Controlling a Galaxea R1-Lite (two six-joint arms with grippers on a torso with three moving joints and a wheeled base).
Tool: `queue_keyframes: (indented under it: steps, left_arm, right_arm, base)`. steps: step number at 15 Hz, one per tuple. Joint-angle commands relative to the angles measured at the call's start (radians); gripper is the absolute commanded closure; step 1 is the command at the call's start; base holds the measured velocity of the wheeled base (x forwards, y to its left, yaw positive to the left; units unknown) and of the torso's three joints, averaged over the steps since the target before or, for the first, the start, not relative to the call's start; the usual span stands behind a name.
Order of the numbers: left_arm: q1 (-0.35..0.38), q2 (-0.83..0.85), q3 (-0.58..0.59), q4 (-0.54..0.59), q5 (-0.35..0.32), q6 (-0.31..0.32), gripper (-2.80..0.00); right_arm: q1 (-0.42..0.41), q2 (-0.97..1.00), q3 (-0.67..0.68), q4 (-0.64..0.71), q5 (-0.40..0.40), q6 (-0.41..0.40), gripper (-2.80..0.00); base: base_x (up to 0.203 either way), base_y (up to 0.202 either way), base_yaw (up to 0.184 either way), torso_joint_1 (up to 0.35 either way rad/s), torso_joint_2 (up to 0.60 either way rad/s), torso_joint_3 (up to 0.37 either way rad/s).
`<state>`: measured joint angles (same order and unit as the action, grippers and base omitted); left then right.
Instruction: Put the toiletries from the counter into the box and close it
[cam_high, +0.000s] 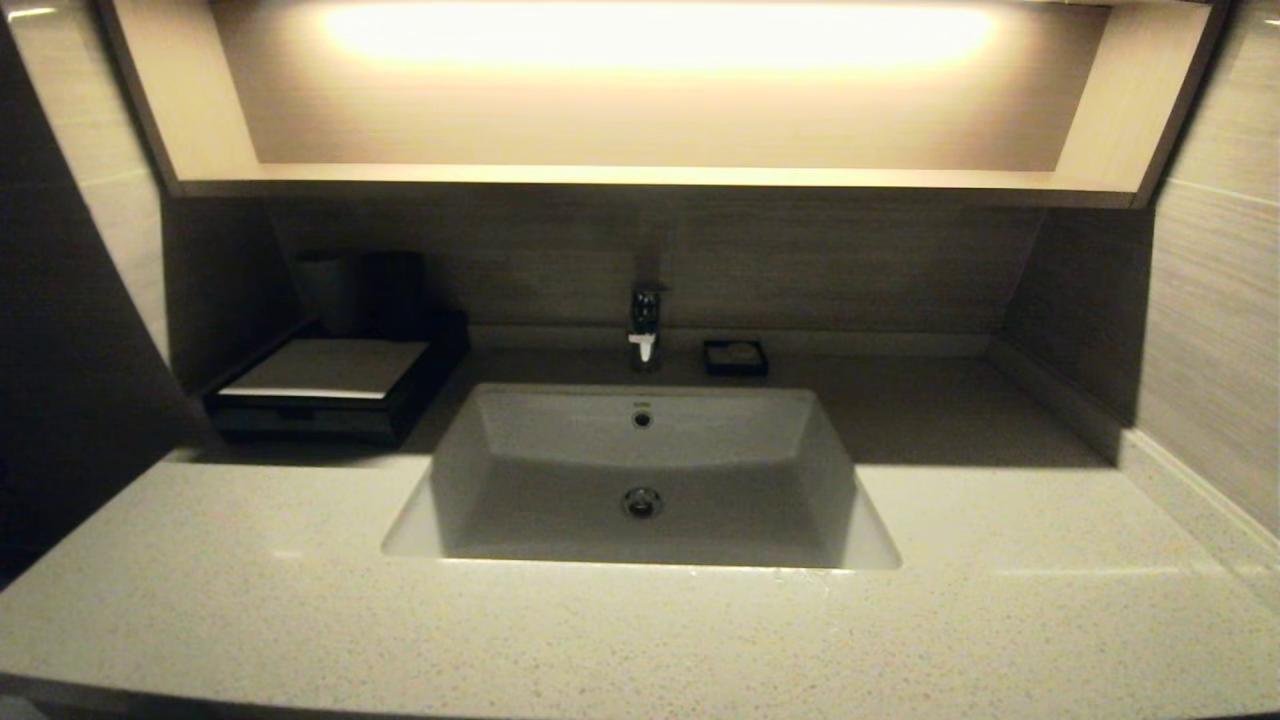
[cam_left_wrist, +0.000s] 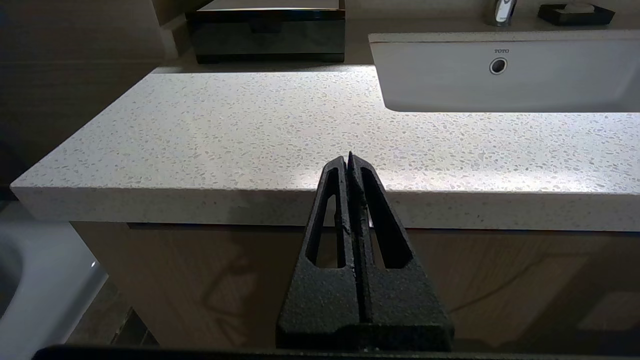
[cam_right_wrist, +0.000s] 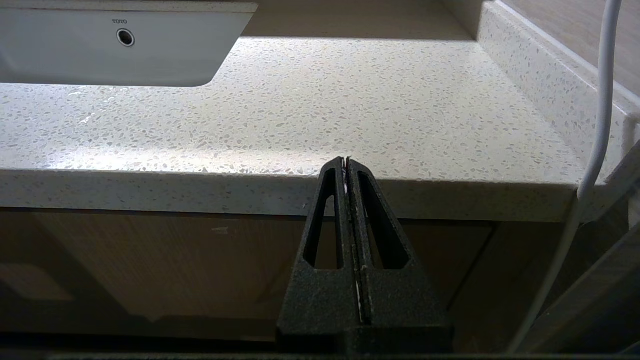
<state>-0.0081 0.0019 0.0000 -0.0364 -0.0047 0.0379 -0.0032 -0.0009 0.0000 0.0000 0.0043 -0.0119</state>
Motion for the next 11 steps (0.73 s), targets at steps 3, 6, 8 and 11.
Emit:
queue_keyframes:
  steps: [3, 6, 8, 11]
  left_arm:
    - [0.0, 0.0, 0.02, 0.0, 0.0, 0.0, 0.0]
    - [0.0, 0.0, 0.02, 0.0, 0.0, 0.0, 0.0]
    - [0.0, 0.0, 0.02, 0.0, 0.0, 0.0, 0.0]
    - [0.0, 0.0, 0.02, 0.0, 0.0, 0.0, 0.0]
  right_arm:
    - [0.0, 0.001, 0.002, 0.0, 0.0, 0.0, 0.0]
    - [0.0, 0.001, 0.002, 0.0, 0.0, 0.0, 0.0]
    - [0.0, 0.001, 0.002, 0.0, 0.0, 0.0, 0.0]
    - [0.0, -0.001, 0.002, 0.0, 0.0, 0.0, 0.0]
  base:
    - [0.0, 0.0, 0.0, 0.0, 0.0, 0.0]
    - [0.0, 0.0, 0.0, 0.0, 0.0, 0.0]
    - [0.0, 0.0, 0.0, 0.0, 0.0, 0.0]
    - [0.0, 0.0, 0.0, 0.0, 0.0, 0.0]
